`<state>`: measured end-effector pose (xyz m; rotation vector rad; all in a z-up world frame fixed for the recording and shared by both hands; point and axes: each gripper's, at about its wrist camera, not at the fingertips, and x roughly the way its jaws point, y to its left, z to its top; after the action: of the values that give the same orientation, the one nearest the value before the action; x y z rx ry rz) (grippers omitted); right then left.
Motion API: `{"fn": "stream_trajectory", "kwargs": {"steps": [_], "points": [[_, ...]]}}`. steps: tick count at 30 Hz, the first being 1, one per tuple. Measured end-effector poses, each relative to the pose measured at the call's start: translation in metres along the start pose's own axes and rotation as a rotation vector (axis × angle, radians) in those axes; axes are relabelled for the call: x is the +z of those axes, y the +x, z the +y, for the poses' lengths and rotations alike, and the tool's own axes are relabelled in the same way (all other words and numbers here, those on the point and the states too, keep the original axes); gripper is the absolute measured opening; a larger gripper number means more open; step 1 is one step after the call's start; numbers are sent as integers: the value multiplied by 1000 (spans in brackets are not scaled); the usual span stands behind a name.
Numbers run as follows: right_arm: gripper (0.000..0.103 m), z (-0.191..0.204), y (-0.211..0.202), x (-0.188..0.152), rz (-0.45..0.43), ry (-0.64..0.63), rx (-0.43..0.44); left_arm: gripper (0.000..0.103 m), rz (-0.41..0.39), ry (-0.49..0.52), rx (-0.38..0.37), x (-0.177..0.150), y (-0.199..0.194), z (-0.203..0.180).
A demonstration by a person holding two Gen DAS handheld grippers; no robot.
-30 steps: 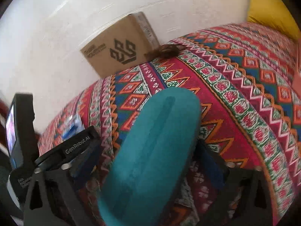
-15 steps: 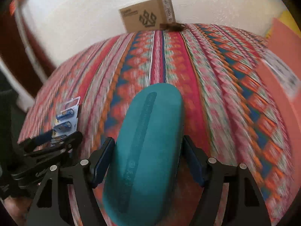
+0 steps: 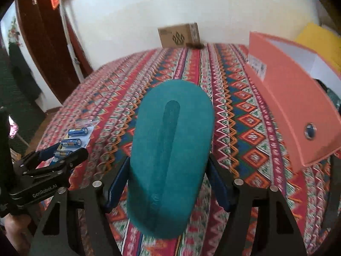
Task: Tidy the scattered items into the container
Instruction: 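Carry the battery card and glasses case into the pink box and open both grippers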
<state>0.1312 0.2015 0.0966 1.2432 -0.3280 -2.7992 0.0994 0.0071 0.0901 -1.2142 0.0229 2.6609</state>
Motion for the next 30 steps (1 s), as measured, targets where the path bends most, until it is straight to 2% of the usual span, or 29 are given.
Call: {"fn": "stream_trajectory", "kwargs": {"steps": [7, 17, 25, 30], "points": [[71, -9, -51, -21, -49, 14, 12, 82, -77, 64, -64, 1, -58, -36], [71, -32, -126, -22, -156, 38, -38, 82, -141, 155, -143, 10, -94, -95], [71, -73, -190, 3, -265, 85, -139, 82, -202, 247, -248, 41, -109, -172], [71, -109, -219, 36, -341, 117, -202, 82, -249, 307, -302, 70, -118, -227]]}}
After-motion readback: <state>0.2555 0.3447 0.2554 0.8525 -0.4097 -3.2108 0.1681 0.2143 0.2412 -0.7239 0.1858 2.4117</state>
